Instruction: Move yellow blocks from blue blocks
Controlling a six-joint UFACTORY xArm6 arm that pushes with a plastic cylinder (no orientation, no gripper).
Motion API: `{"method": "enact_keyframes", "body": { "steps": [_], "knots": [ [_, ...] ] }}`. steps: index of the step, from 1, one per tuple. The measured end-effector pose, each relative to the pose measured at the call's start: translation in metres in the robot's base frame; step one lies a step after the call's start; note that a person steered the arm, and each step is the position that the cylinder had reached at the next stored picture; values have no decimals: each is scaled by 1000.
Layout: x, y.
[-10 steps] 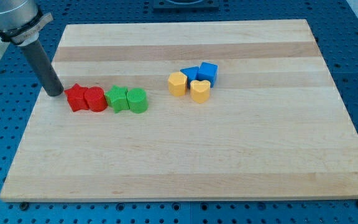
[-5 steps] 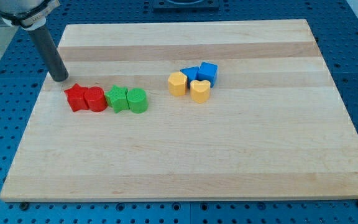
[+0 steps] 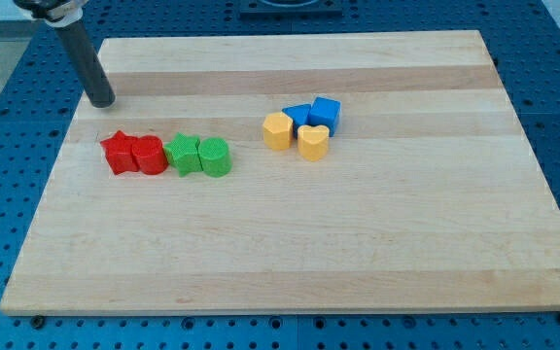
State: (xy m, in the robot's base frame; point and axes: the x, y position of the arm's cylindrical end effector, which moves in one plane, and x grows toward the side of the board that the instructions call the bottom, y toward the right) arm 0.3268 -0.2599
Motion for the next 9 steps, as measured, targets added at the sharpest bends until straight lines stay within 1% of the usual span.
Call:
{"method": "enact_keyframes", "body": {
  "steps": [2,4,6,8,9],
  "knots": [
    [3,56],
    [19,99],
    [33,124],
    [36,158],
    [45,166]
  ]
}}
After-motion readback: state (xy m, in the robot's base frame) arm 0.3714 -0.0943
